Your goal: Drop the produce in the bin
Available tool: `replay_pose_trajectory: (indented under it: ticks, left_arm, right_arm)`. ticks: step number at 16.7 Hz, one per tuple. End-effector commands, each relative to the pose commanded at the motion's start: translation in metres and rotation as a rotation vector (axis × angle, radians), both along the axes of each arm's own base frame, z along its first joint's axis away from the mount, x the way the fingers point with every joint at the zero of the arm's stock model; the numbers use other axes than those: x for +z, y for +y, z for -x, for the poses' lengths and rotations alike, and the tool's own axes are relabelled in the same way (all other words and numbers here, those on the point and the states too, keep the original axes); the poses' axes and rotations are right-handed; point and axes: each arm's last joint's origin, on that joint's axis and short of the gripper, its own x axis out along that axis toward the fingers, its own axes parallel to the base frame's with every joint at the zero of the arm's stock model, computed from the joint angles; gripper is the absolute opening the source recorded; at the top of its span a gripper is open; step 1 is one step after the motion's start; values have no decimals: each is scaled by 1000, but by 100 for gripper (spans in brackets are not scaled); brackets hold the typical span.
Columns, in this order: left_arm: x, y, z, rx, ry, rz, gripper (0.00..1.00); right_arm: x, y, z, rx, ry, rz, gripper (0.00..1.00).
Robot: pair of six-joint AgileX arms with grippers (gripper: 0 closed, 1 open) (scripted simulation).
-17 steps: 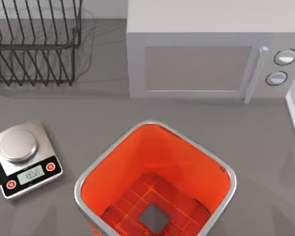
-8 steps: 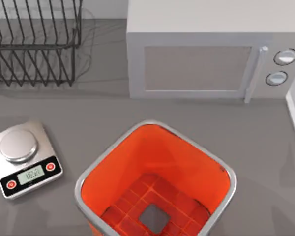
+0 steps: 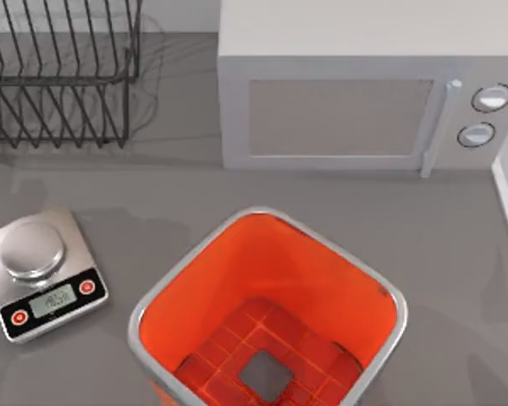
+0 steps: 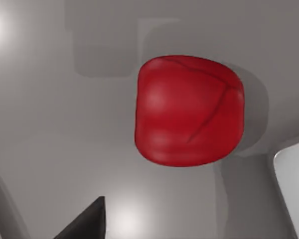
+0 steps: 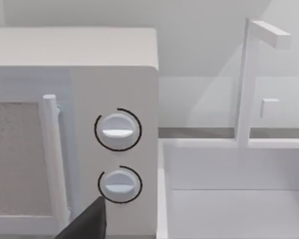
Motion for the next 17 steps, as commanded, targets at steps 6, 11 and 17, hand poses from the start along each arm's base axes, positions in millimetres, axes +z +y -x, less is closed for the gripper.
replay_pose_trajectory:
  ticks: [6,11,17]
  left_arm:
    - [-27,23,-35,24,141,37,100]
    - [-27,21,-35,19,141,36,100]
    - [-61,29,-47,25,139,35,100]
  right_arm:
    - [0,0,0,0,0,0,100]
    - [0,0,0,0,0,0,100]
    - [0,0,0,0,0,0,100]
